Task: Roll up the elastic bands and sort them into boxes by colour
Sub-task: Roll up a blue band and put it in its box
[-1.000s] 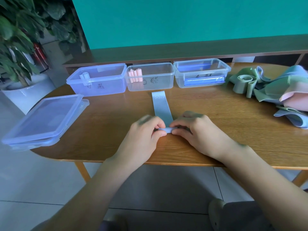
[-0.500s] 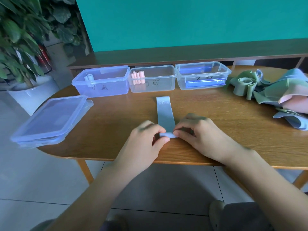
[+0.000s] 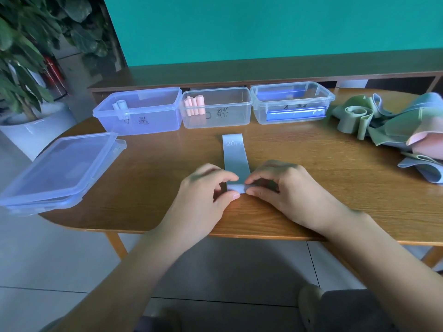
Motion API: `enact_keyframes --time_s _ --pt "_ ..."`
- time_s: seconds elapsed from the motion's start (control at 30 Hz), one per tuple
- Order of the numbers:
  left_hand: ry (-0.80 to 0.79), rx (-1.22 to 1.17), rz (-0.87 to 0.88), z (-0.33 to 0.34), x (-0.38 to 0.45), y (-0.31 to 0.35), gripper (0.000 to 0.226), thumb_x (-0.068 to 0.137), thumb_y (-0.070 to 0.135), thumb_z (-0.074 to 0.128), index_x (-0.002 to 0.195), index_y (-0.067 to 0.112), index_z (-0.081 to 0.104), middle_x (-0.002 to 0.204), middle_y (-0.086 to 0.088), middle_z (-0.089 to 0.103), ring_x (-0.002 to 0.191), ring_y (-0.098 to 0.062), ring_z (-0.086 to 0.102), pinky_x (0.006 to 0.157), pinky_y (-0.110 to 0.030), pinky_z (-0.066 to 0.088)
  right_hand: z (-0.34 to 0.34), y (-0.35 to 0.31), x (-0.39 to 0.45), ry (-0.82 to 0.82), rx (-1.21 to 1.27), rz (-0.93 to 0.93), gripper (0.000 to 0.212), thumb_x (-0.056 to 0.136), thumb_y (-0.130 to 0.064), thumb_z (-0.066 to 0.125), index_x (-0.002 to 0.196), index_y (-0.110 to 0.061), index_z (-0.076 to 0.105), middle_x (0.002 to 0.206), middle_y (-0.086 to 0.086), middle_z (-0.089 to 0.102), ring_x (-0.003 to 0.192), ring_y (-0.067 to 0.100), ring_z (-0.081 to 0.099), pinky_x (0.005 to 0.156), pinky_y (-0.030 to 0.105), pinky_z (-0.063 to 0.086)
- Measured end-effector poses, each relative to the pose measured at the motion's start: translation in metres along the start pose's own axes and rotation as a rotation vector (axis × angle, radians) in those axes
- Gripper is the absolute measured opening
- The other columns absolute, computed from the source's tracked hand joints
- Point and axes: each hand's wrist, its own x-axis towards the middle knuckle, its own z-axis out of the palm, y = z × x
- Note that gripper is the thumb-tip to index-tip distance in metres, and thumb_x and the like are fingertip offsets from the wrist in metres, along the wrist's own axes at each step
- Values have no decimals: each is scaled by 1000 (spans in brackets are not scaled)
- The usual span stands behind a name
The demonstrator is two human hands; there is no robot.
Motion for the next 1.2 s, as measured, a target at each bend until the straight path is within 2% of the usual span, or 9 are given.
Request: enact_keyframes --time_s 0.07,0.2,0.37,0.53,0.67,0.77,0.97,1.1,1.2 --pt "-12 13 16 0 0 1 17 87 27 76 103 28 72 98 21 55 92 4 54 73 -5 42 0 2 1 4 -12 -14 12 93 -28 73 102 -21 77 97 -14 68 89 3 61 84 20 48" --pt "-28 28 8 2 4 -1 12 91 28 71 103 28 71 99 21 57 85 7 54 68 -2 38 2 5 2 30 -58 -37 15 95 -29 70 104 -21 77 102 -10 65 92 6 62 85 31 52" --pt "-22 13 6 4 8 -4 11 93 27 69 103 24 73 100 16 61 82 0 55 70 -3 37 8 2 4 93 -74 -106 8 93 -19 73 101 -20 76 100 -8 66 91 12 64 82 35 53" --pt "-16 57 7 6 9 -6 24 95 31 66 117 24 72 113 10 60 87 -3 54 79 -16 45 8 7 7 46 -48 -62 15 93 -28 72 107 -21 74 103 -11 67 96 11 64 85 39 54" --pt "15 20 26 5 10 -4 25 93 27 69 118 26 69 112 13 60 86 1 50 74 -3 37 9 8 10 16 -68 -50 19 93 -25 71 112 -21 72 105 -10 65 99 13 61 88 40 52" --pt "5 38 29 5 11 -5 19 92 26 70 111 27 70 109 16 60 87 1 48 73 -4 35 8 9 12 -7 -84 -41 20 94 -23 70 114 -22 72 107 -9 62 99 12 58 89 37 50" --pt "-28 61 4 8 15 -5 24 95 31 65 119 27 66 117 14 59 99 -6 54 82 -25 48 10 8 12 -3 -105 5 29 95 -27 67 125 -25 68 119 -6 58 109 16 58 92 40 52" --pt "-41 67 -1 9 19 -7 26 96 31 63 122 28 65 119 13 59 105 -12 56 85 -38 53 13 7 12 81 -140 -27 21 92 -20 73 113 -20 72 110 -5 63 102 22 62 84 45 55" --pt "-43 72 -12 11 21 -8 31 97 31 62 127 29 63 123 12 60 108 -14 56 87 -41 53 14 8 13 79 -160 -16 21 93 -23 71 114 -22 71 112 -7 64 103 25 61 87 44 53"
